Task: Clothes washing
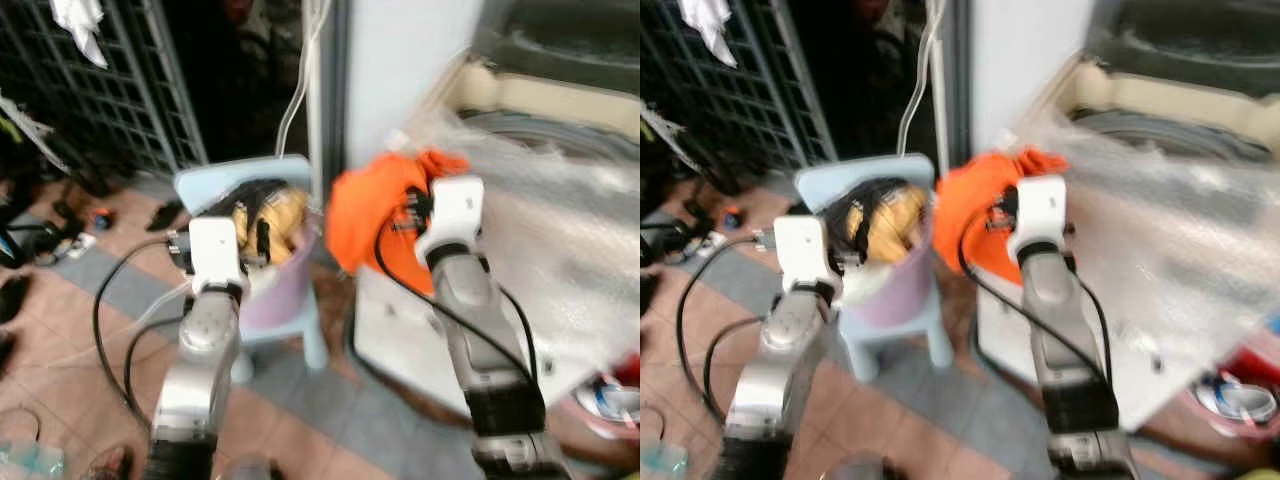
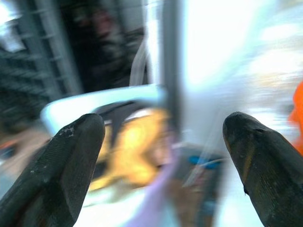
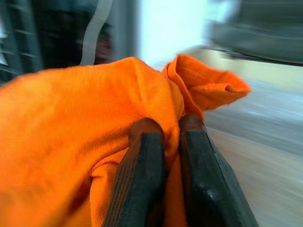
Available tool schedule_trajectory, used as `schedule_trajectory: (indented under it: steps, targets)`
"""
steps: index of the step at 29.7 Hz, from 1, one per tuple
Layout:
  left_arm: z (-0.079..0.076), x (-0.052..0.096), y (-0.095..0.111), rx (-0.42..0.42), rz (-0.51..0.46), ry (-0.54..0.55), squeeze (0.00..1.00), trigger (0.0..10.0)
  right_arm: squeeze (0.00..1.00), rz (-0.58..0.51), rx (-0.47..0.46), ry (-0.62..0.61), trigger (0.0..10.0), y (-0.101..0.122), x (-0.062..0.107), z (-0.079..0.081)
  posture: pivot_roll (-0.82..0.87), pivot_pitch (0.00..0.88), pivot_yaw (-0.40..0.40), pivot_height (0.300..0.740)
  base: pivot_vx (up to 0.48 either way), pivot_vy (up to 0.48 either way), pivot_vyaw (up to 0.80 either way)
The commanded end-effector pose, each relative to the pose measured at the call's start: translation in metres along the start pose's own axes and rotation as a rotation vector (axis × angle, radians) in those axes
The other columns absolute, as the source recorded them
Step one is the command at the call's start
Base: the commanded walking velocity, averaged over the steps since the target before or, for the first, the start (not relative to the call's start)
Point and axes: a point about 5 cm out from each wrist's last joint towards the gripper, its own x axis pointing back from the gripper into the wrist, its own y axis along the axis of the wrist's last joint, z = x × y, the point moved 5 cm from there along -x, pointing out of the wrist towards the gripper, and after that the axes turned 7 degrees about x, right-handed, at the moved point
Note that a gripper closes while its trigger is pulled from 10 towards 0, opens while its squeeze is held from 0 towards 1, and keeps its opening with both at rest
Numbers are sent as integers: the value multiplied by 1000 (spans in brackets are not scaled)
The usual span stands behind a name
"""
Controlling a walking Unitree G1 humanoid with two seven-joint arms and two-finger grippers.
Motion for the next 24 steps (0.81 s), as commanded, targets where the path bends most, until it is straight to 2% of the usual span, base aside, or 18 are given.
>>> schedule_trajectory:
  steps: [1,3,11,13,16,21,22,24]
  targets:
    - [4,-2,6,32,-22,29,0,10000,0,-40,-12,-3,10000,11,-3,2,-29,0,67,740,0,0,-788]
    - [5,-3,5,34,-17,36,0,10000,0,-46,-16,-2,10000,12,-3,2,-35,0,67,740,0,0,-788]
    - [11,-2,6,55,-29,49,0,10000,0,-43,-14,0,10000,9,-1,2,-35,0,66,740,0,0,0]
    - [11,-3,8,59,-38,48,0,10000,0,-48,-10,6,10000,11,-2,4,-37,0,63,740,307,300,0]
    - [10,-2,8,56,-42,43,0,10000,0,-105,38,16,10000,24,-6,3,-37,0,63,740,351,326,-302]
    - [9,-2,7,57,-39,42,0,10000,0,-152,66,11,10000,39,-15,-4,-40,0,64,740,356,323,0]
    - [8,-2,7,56,-39,39,0,10000,0,-199,101,10,10000,56,-26,-10,-44,0,64,740,345,311,-644]
    - [8,-3,7,56,-39,38,0,10000,0,-221,116,13,10000,63,-30,-12,-44,0,64,740,345,311,-722]
